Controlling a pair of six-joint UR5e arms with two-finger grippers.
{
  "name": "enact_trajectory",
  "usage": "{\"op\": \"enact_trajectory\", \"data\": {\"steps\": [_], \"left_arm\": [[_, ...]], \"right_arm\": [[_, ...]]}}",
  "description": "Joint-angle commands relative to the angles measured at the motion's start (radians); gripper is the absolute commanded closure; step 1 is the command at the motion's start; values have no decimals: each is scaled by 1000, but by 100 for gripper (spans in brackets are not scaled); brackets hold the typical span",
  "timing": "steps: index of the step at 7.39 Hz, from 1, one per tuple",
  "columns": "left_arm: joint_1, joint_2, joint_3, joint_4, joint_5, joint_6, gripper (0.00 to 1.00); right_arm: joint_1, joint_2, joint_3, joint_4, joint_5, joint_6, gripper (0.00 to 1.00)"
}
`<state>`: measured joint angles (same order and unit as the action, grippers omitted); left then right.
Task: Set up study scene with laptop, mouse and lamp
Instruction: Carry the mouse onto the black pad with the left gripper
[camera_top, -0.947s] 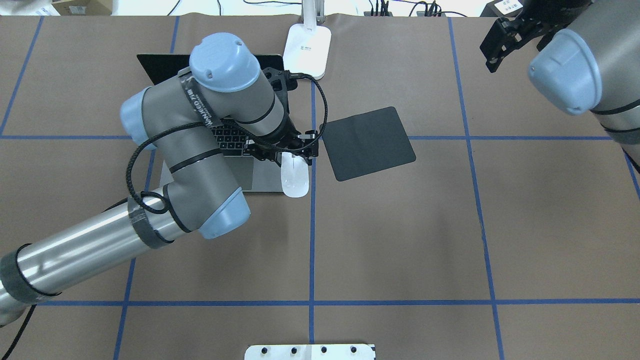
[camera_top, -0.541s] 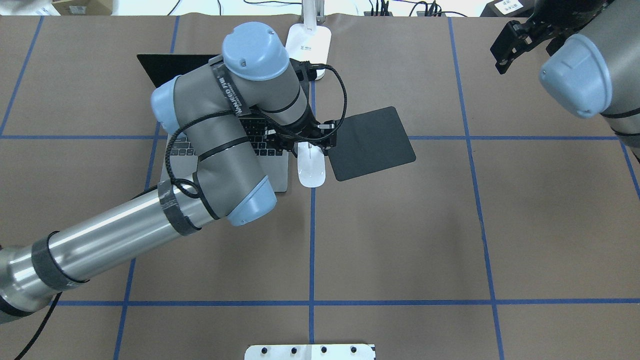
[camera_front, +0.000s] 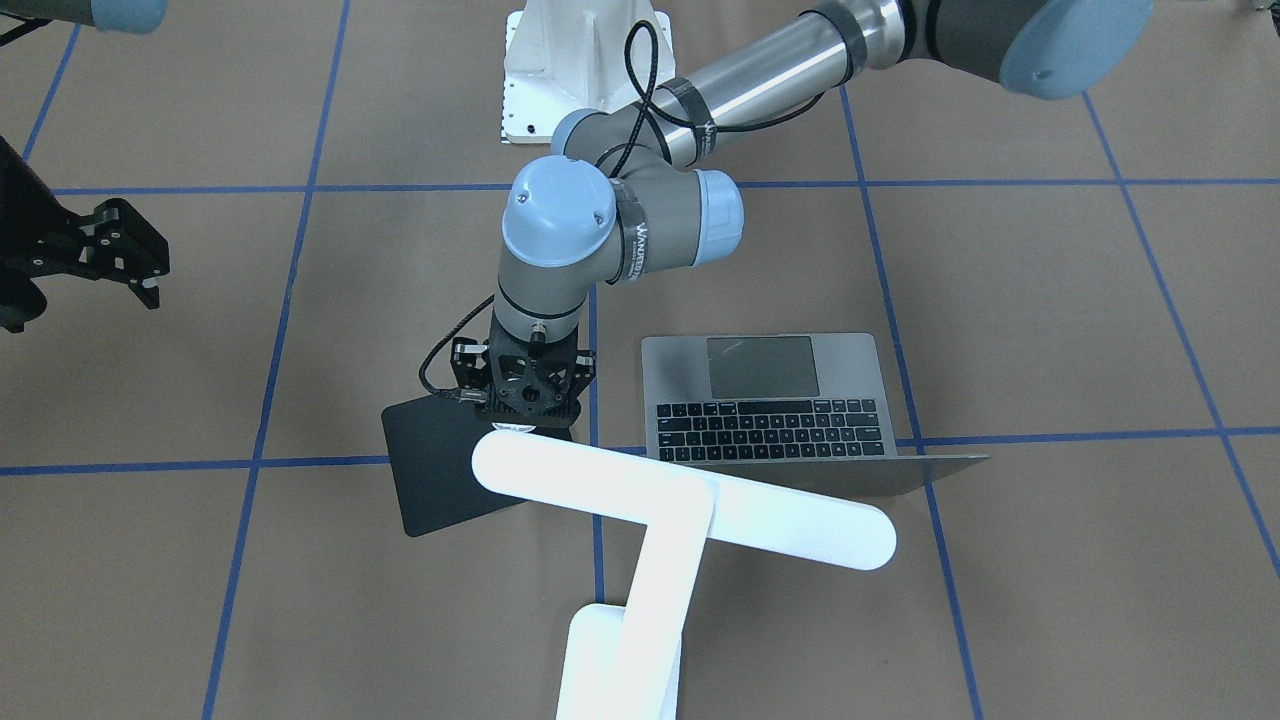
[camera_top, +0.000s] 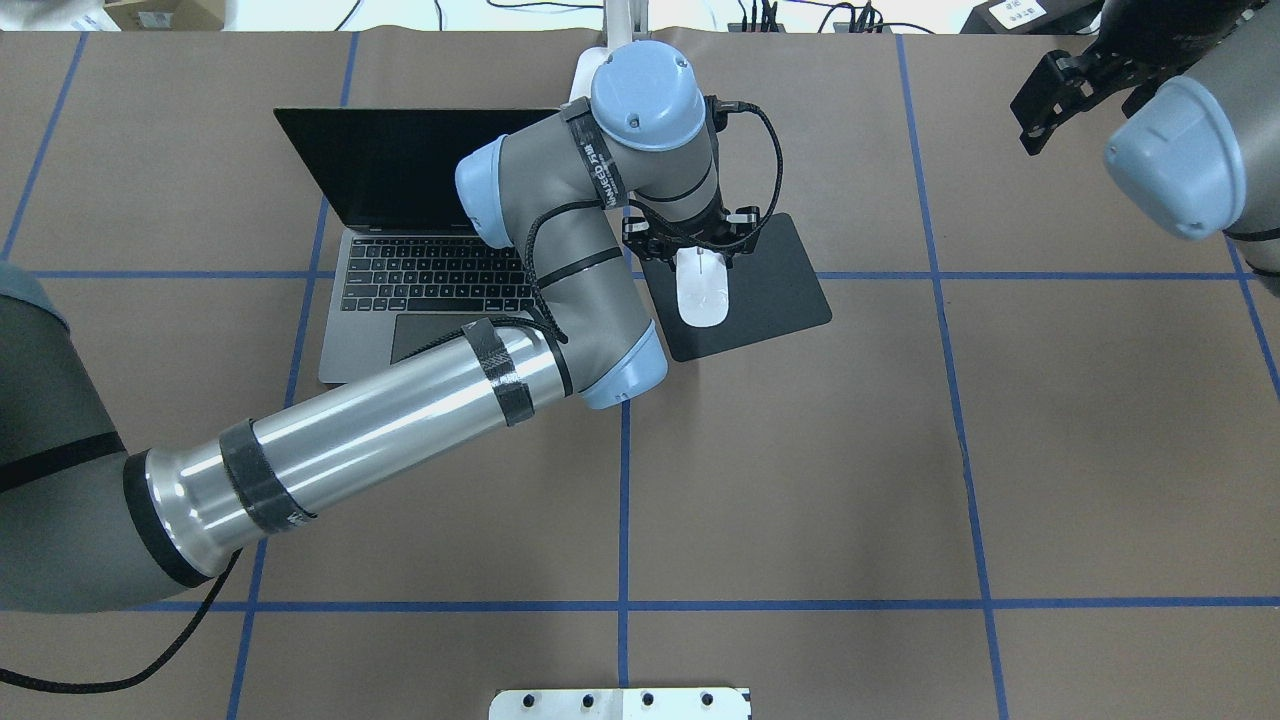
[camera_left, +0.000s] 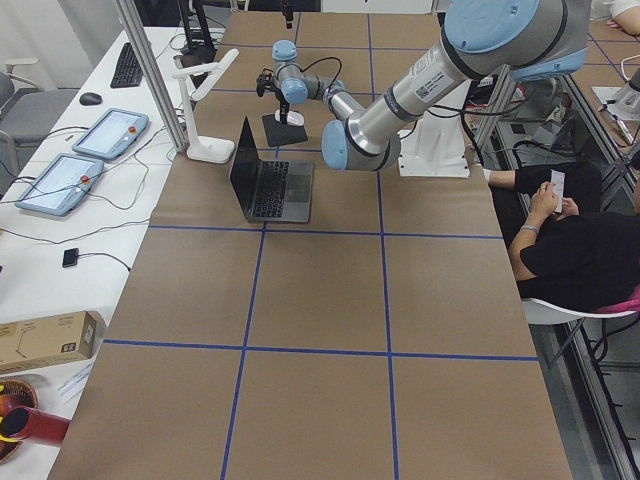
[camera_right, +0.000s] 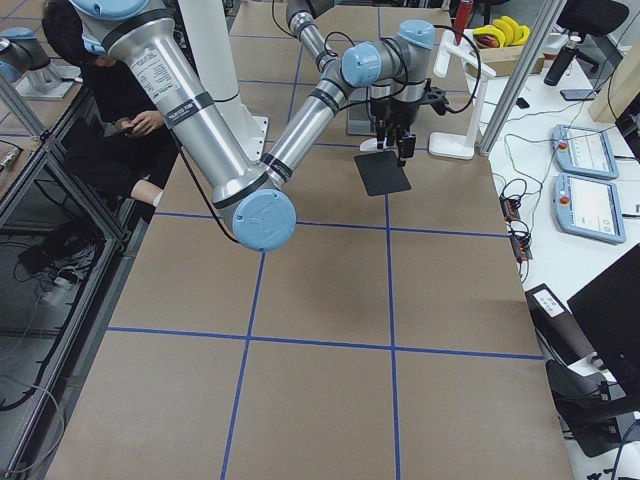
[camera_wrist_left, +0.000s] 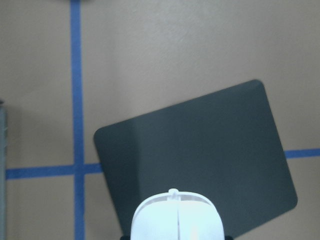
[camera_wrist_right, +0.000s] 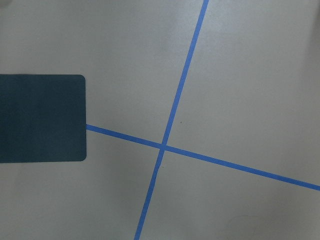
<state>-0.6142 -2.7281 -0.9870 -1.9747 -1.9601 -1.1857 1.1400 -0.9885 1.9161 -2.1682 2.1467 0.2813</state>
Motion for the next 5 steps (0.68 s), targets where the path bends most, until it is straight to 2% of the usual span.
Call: {"op": "enact_trajectory", "data": {"steps": [1, 5], "left_arm": [[4, -10, 51, -39, 53, 0, 36], [10, -9, 56, -62, 76, 0, 34]], "right_arm": [[3, -7, 3, 1, -1, -1, 0], [9, -9, 4, 1, -1, 1, 0]]}}
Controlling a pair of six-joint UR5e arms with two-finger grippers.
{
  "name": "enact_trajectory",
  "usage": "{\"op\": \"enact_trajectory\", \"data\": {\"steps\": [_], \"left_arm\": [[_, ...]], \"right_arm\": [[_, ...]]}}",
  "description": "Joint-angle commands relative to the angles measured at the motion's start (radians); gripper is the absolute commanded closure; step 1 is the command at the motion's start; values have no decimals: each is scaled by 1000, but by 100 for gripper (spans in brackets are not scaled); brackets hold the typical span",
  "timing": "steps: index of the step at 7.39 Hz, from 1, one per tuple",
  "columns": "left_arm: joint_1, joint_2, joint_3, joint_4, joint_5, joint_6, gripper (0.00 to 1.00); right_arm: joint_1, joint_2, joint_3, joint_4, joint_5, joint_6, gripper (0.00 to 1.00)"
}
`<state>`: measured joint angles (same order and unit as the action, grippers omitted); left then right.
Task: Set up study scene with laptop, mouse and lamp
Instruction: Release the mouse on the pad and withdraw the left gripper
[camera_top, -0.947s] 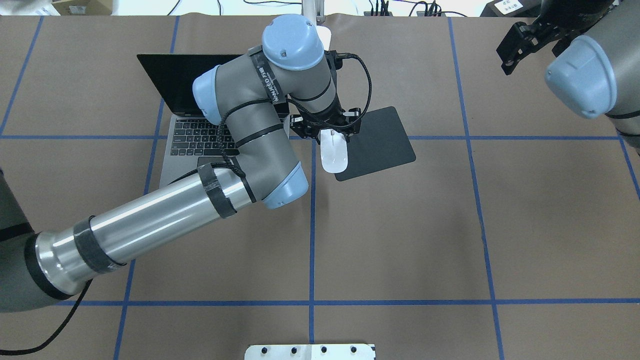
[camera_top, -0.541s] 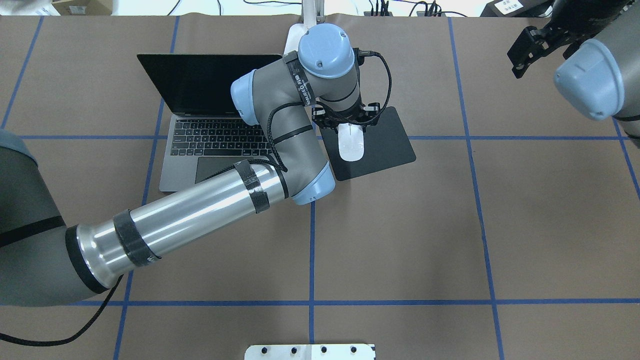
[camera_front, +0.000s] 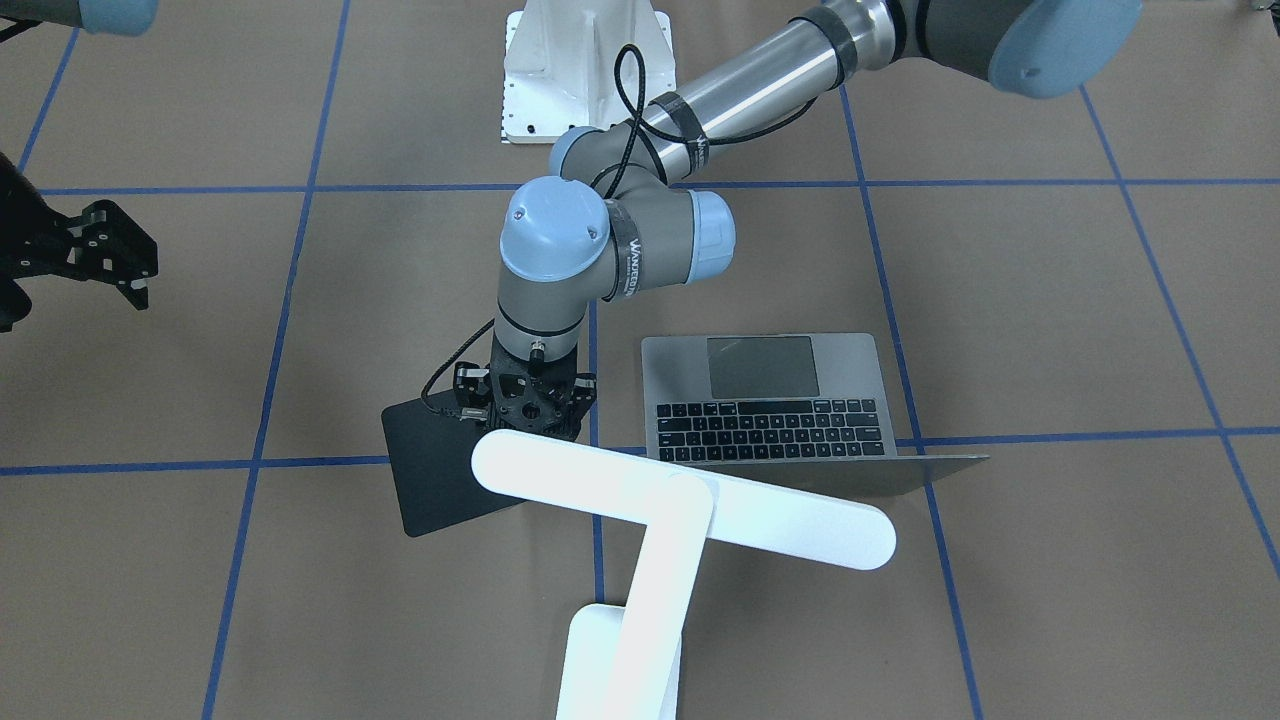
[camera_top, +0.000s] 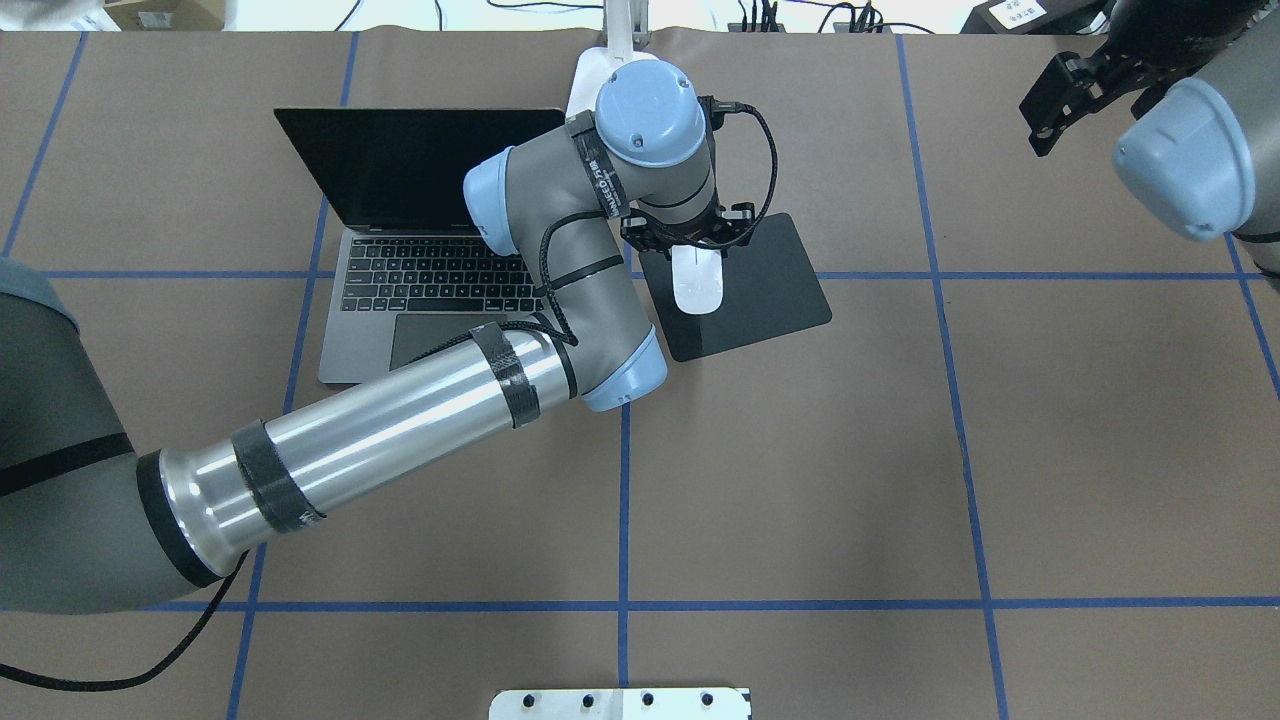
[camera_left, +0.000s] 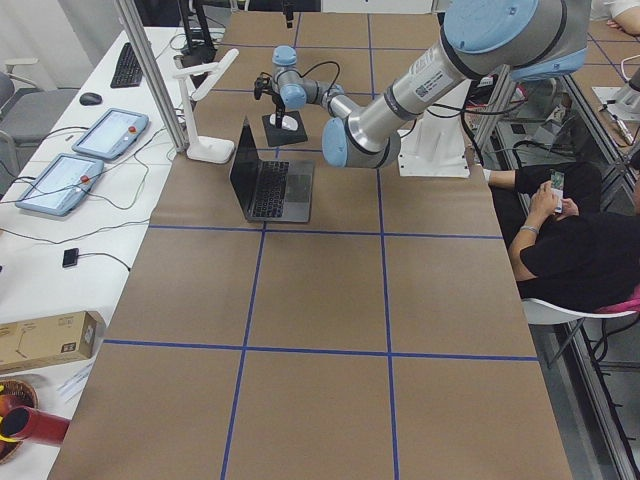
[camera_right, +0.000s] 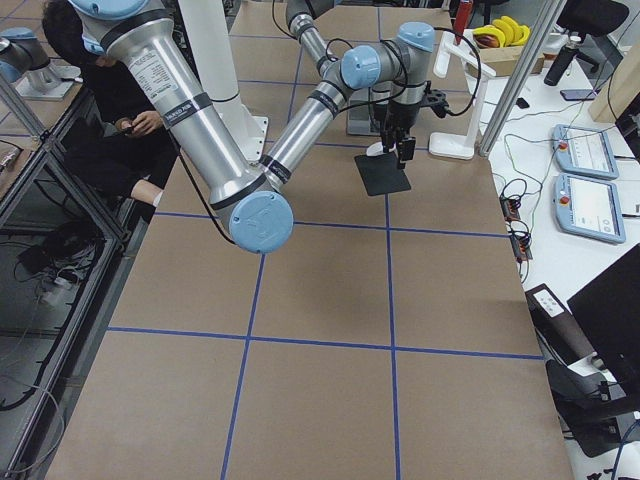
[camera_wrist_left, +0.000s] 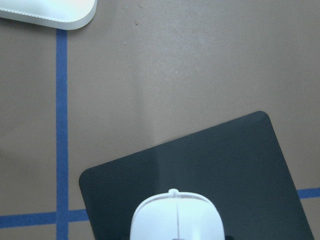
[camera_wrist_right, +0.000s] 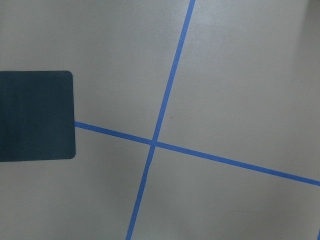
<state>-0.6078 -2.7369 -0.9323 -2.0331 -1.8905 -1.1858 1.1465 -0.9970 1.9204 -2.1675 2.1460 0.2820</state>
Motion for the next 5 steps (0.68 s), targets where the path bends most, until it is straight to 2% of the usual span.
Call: {"op": "enact_trajectory", "data": {"steps": [1, 2, 4, 5], "left_arm": [[6, 2, 0, -4, 7, 0, 30], [6, 2, -2, -4, 8, 3, 3], [3, 5, -14, 4, 5, 15, 1], [0, 26, -64, 36, -5, 27, 1]], "right_arm": [[4, 0, 0, 0, 0, 0, 0], [4, 1, 0, 0, 0, 0, 0], [18, 4, 0, 0, 3, -1, 0], [33, 11, 0, 0, 12, 2, 0]]}}
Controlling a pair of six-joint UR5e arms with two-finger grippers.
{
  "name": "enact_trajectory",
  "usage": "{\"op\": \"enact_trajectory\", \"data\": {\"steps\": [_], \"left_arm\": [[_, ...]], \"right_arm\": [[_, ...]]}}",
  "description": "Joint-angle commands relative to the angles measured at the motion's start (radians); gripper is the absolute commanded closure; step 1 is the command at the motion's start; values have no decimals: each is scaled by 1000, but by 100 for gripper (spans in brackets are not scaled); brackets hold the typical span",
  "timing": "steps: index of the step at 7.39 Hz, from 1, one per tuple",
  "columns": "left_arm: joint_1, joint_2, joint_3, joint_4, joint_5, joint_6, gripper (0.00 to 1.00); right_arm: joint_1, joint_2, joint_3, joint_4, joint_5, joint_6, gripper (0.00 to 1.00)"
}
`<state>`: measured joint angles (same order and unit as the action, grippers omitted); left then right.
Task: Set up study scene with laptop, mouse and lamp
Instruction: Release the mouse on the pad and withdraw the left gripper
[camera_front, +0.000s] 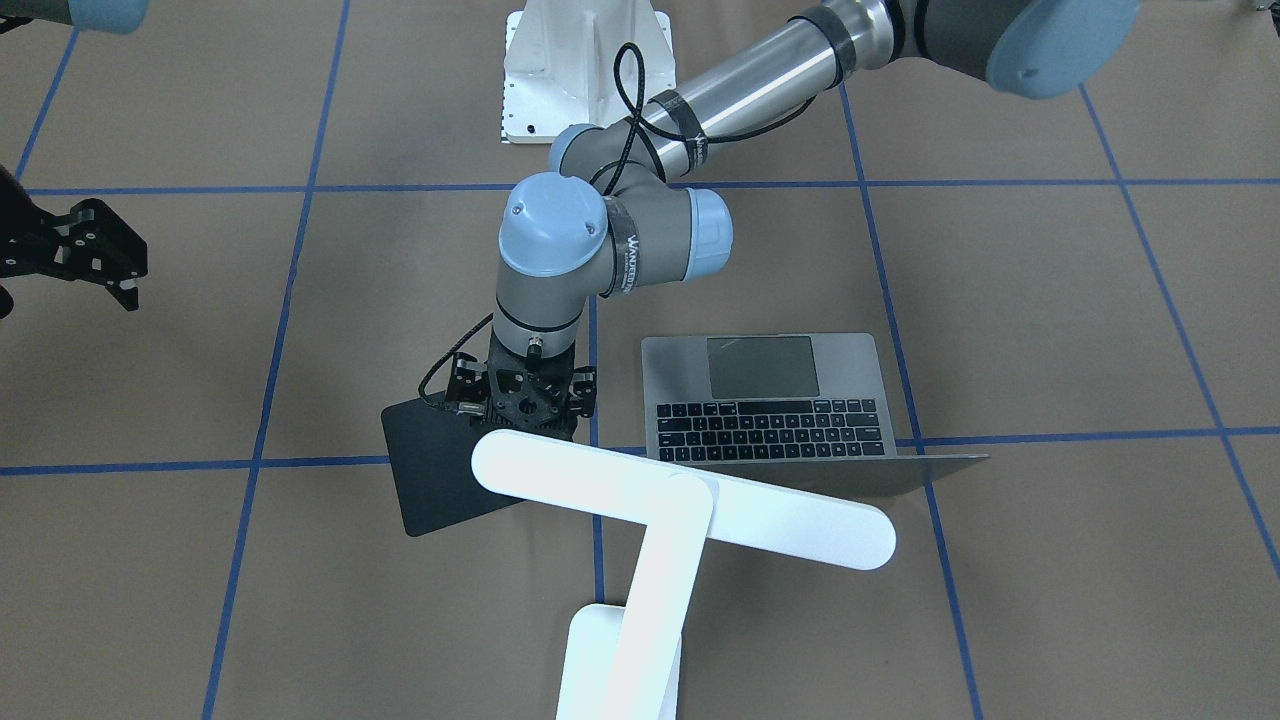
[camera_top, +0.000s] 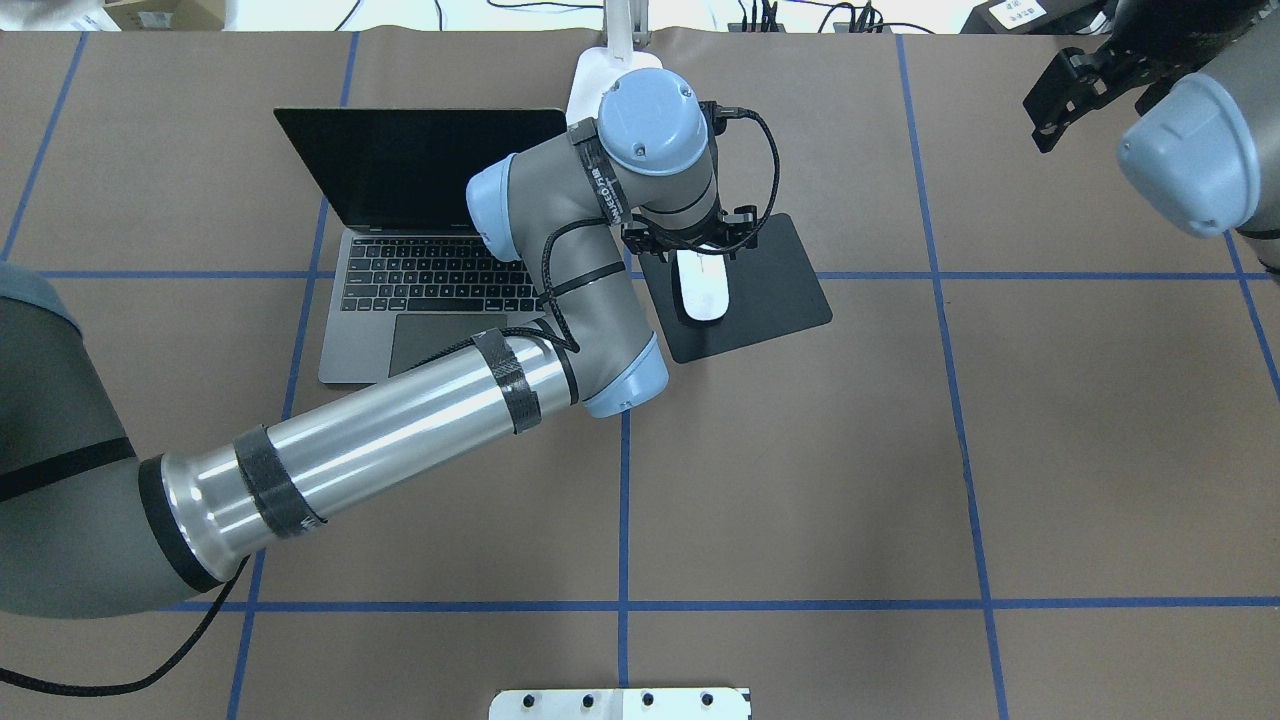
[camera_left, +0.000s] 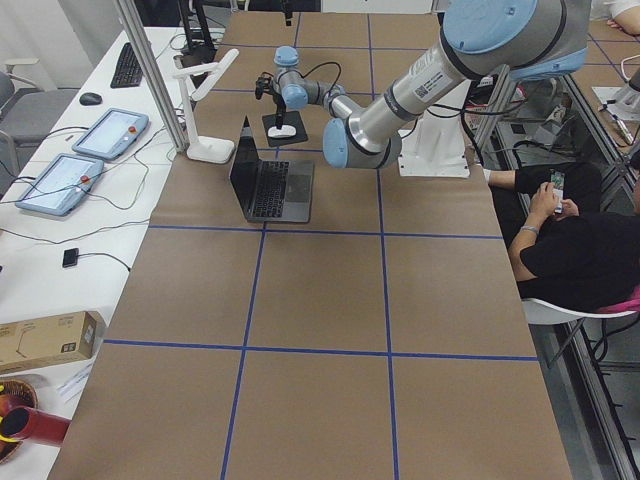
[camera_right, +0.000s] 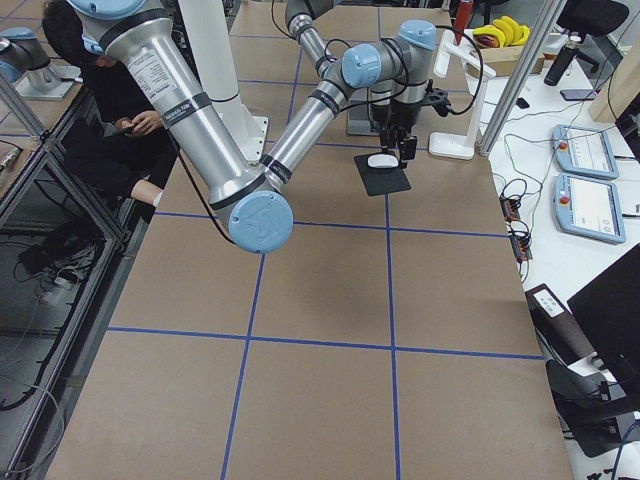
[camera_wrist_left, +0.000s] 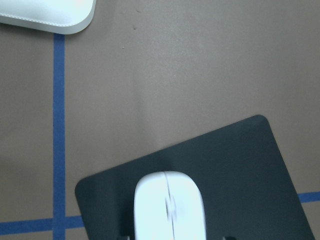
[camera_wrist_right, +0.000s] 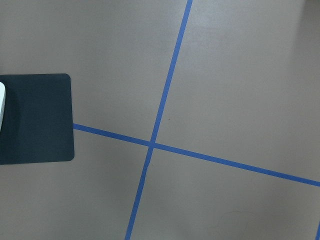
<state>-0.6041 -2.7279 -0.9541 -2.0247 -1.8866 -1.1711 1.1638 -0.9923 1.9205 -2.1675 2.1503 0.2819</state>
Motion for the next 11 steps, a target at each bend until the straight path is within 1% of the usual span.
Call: {"op": "enact_trajectory", "data": {"steps": [1, 2, 3, 4, 5, 6, 7, 8, 9, 10, 11], "left_arm": [[-8, 74, -175, 163, -55, 68, 1], [-22, 174, -369, 313, -86, 123, 1], [-35, 286, -547, 399, -91, 164, 1], [-61, 348, -657, 494, -129, 213, 1], [-89, 399, -737, 555, -138, 272, 1], [-139, 469, -800, 563, -143, 344, 1], [-240, 546, -833, 563, -222, 466, 1], [-355, 645, -848, 560, -315, 616, 1], [-464, 724, -845, 561, -357, 783, 0], [-564, 787, -836, 563, -386, 921, 0], [-648, 830, -807, 561, -411, 1009, 0]], "right_arm": [[14, 7, -8, 27, 3, -1, 0], [16, 4, -21, 63, 6, -1, 0], [17, -3, -23, 64, -1, -1, 0], [19, -8, -25, 63, -6, -1, 0], [19, -9, -32, 64, -6, 0, 0], [30, -14, -44, 64, -1, -1, 0], [55, -49, -48, 66, 3, 0, 0], [106, -104, -48, 81, 14, 3, 0], [144, -191, -48, 144, 78, 3, 0], [186, -315, -48, 272, 127, 2, 0], [213, -438, -52, 410, 131, 0, 0]]}}
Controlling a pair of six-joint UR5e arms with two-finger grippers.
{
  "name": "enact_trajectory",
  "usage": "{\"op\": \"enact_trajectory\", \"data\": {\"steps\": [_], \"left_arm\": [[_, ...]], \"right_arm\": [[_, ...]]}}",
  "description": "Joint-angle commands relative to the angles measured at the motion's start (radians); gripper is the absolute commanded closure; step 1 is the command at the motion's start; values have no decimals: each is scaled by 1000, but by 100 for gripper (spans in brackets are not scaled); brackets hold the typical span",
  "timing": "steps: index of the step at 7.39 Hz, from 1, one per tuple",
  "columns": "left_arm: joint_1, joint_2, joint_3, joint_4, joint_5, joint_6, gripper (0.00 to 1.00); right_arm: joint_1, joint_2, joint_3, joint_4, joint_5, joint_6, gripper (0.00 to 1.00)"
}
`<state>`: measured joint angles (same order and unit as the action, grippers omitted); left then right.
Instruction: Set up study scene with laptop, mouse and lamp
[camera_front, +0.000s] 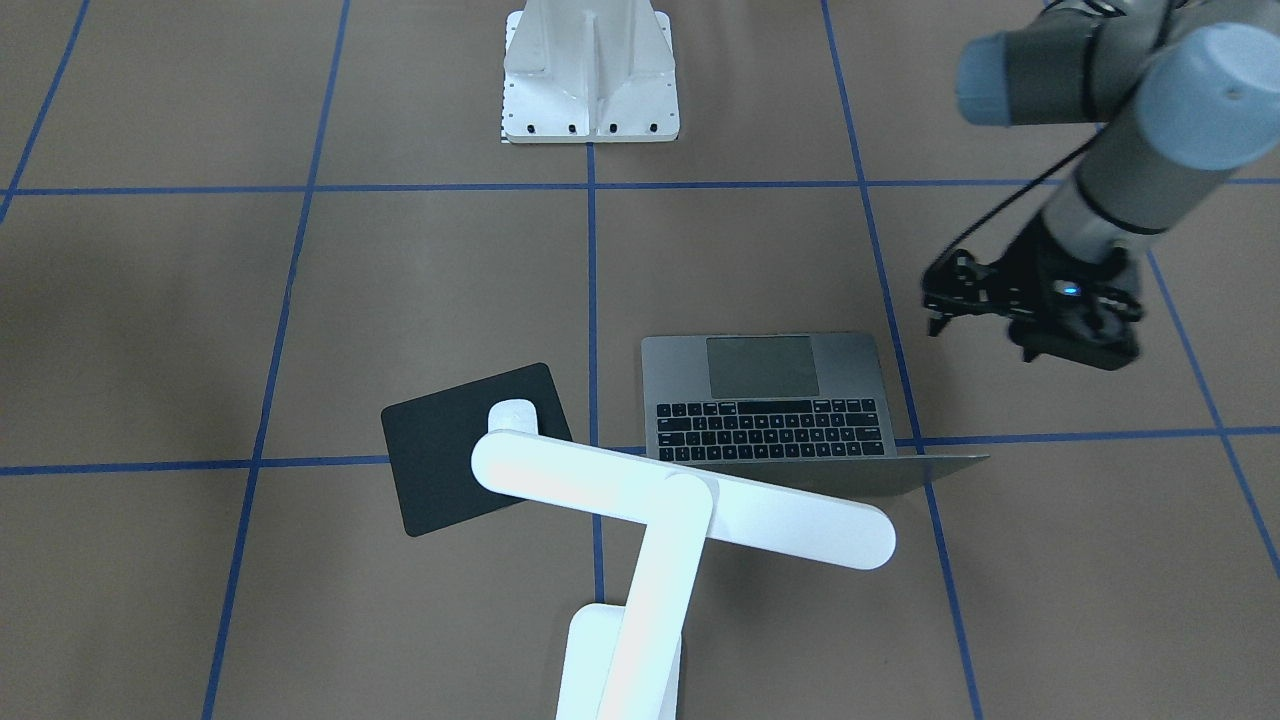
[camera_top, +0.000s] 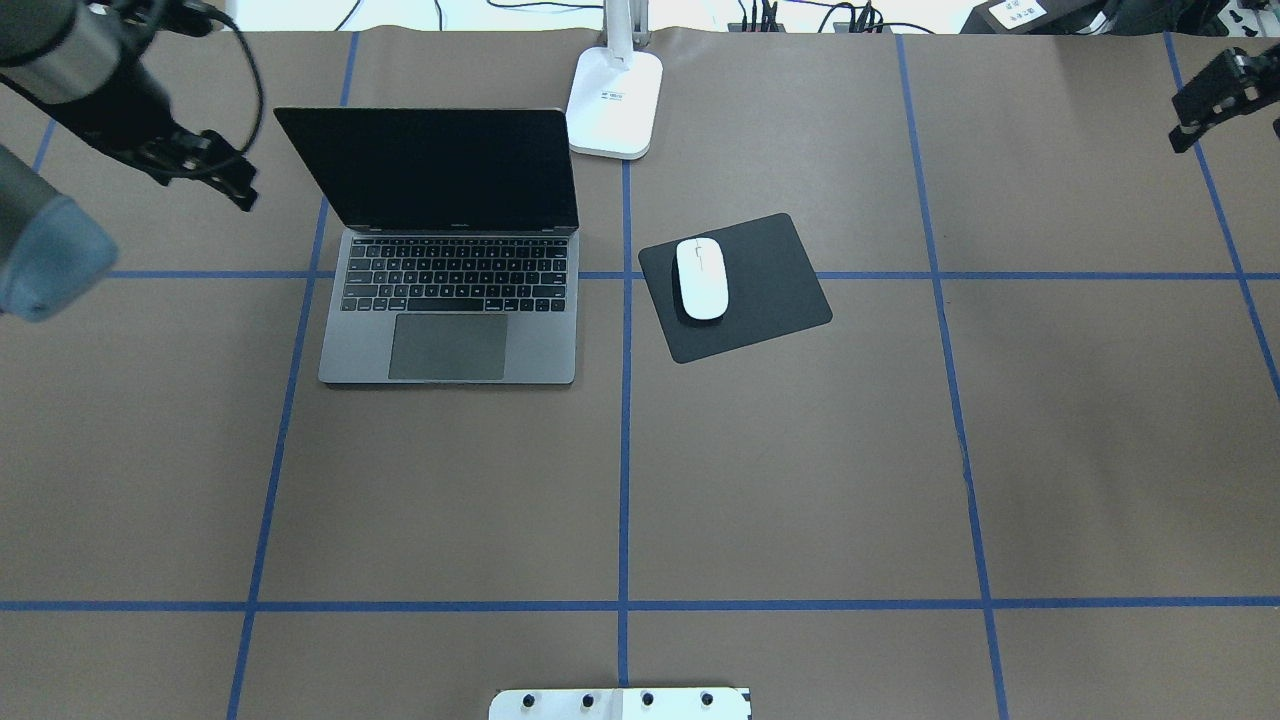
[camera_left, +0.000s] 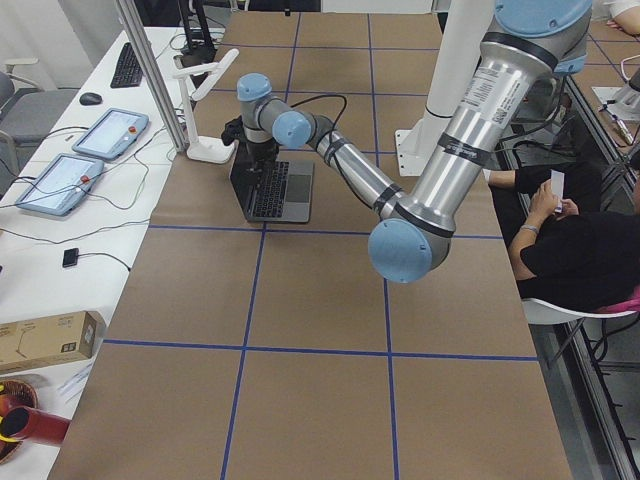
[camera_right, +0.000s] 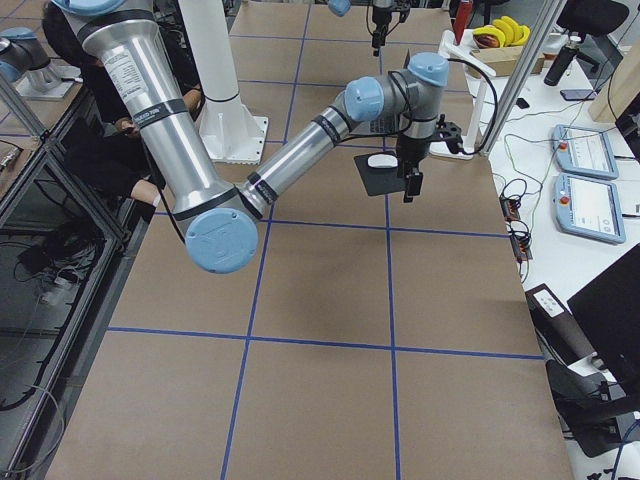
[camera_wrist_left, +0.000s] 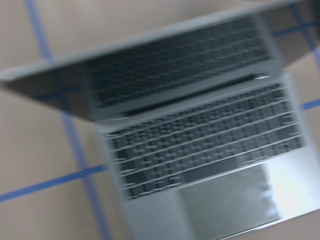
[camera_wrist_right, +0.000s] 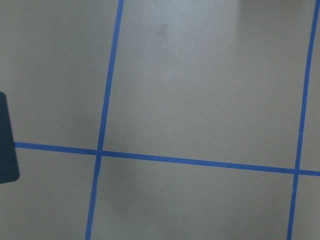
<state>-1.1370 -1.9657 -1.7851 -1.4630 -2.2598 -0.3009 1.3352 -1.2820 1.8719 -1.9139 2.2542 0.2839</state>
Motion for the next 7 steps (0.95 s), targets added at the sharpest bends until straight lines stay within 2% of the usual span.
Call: {"op": "enact_trajectory", "data": {"steps": [1, 3, 4, 5, 7], "left_arm": [[-197, 105, 73, -2, -53, 231, 0], [-337, 137, 227, -3, -86, 420, 0], [-369, 177, 234, -5, -86, 445, 0], [-394, 252, 205, -11, -87, 447, 0], [-395, 440, 52, -11, -87, 439, 0]], "right_arm": [[62, -198, -37, 221, 36, -2, 0], [154, -258, -78, 223, 117, -15, 0], [209, -316, -80, 227, 119, -104, 0], [246, -364, -76, 227, 119, -191, 0], [285, -407, -59, 227, 116, -201, 0]]}}
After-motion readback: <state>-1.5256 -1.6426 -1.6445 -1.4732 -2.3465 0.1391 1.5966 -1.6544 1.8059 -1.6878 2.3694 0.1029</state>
